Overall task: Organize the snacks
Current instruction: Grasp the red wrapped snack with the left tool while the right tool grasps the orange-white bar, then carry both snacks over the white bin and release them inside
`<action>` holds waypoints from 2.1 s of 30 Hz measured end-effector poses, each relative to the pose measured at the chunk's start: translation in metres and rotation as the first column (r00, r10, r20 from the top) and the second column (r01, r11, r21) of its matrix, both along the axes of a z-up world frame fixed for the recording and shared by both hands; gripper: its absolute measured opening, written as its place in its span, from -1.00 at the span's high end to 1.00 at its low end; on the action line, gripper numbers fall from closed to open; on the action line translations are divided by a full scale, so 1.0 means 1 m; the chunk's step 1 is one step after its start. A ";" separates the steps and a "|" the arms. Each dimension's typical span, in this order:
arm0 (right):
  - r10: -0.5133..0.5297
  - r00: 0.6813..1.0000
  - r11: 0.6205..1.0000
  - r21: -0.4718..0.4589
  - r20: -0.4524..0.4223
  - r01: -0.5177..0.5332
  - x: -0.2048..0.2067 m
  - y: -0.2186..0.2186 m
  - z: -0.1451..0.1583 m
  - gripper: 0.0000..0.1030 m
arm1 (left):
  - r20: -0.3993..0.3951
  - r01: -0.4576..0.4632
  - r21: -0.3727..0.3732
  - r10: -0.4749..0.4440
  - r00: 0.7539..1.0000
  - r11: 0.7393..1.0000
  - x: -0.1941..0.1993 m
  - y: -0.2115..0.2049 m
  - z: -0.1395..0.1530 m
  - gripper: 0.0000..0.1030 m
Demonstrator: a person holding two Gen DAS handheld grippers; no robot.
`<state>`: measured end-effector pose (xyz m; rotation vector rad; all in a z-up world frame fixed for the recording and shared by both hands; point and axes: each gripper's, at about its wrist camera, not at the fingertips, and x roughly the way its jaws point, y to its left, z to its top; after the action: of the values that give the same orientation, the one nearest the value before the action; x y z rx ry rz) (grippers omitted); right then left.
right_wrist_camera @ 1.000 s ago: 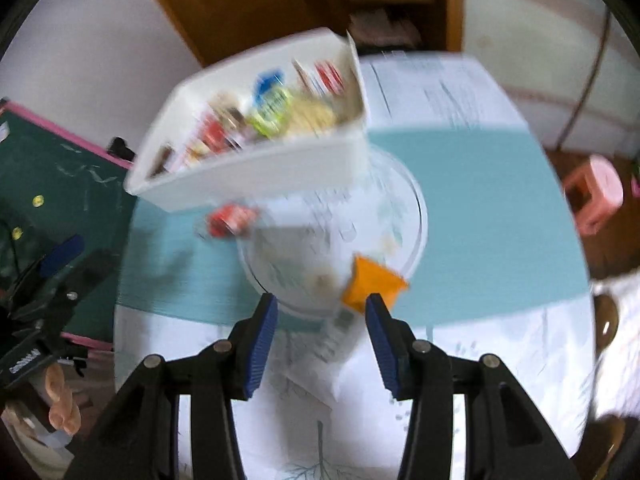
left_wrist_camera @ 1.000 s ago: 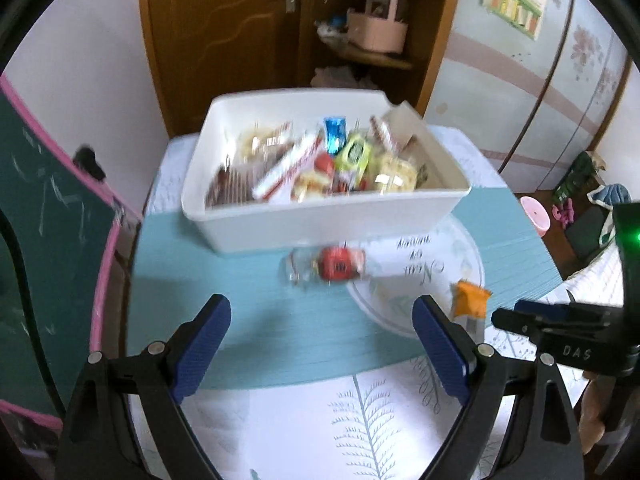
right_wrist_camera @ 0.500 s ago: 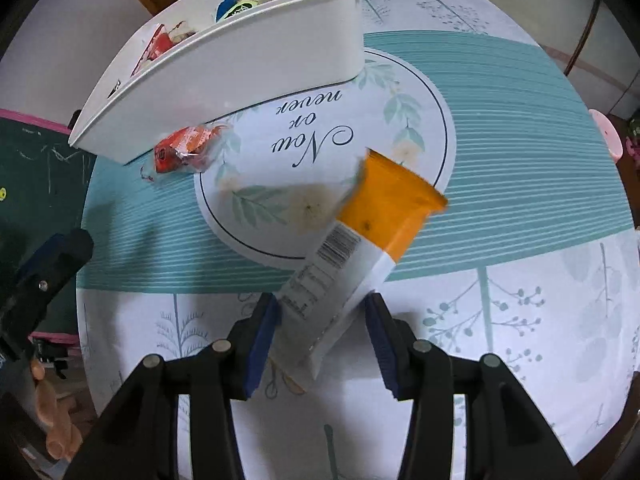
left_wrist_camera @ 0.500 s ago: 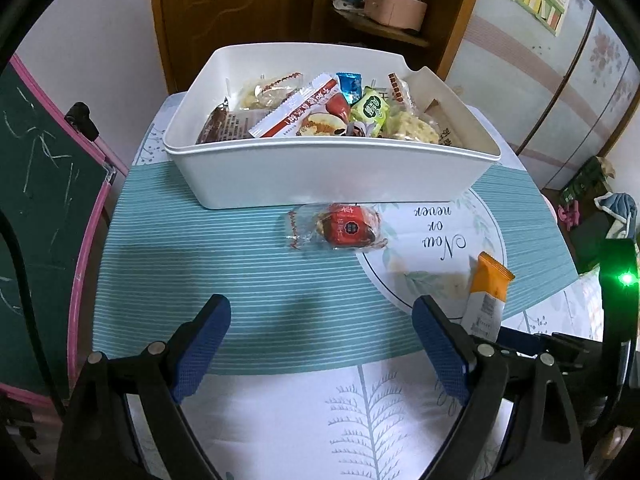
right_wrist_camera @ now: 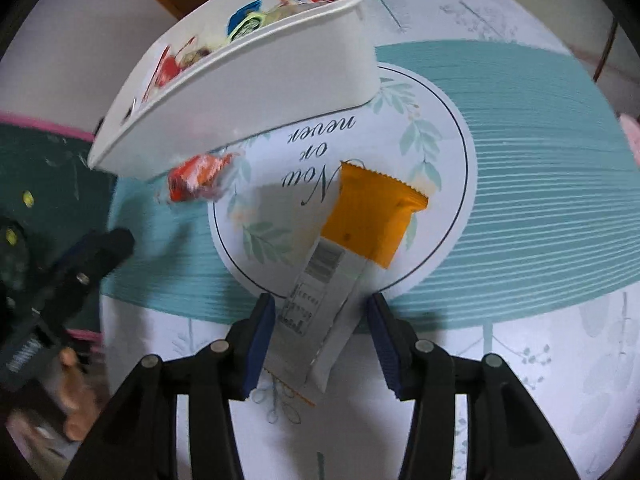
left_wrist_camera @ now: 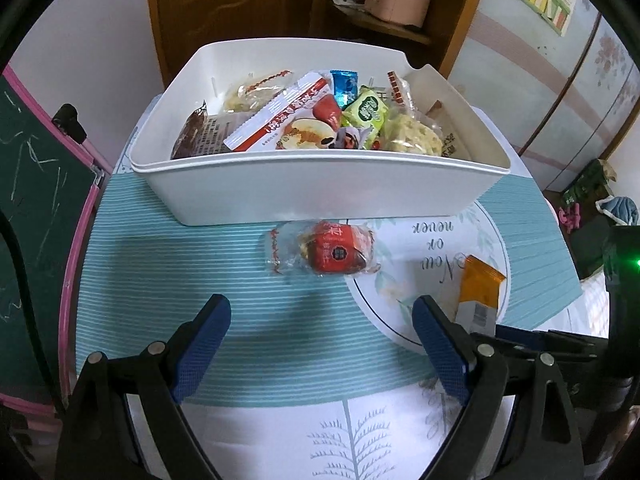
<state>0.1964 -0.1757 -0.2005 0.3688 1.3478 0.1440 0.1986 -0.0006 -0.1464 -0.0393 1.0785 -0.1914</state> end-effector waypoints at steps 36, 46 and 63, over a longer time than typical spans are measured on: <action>0.091 0.986 0.968 -0.246 0.139 -0.055 0.014 0.034 0.000 0.37 | -0.106 0.009 0.132 0.005 0.994 0.991 0.067 -0.035 -0.067 -0.76; 0.091 0.984 0.972 -0.230 0.150 -0.055 0.011 0.032 0.001 0.39 | -0.085 0.011 0.130 0.000 0.996 0.991 0.054 -0.040 -0.056 0.15; 0.096 0.934 0.992 -0.105 0.345 -0.063 -0.005 0.029 0.103 0.39 | 0.104 0.037 0.035 -0.041 0.994 0.999 0.006 -0.012 0.069 0.16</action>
<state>0.1912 -0.1471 -0.0979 0.1981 1.0125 0.2039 0.2050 -0.0121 -0.0776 0.0216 0.9784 -0.2084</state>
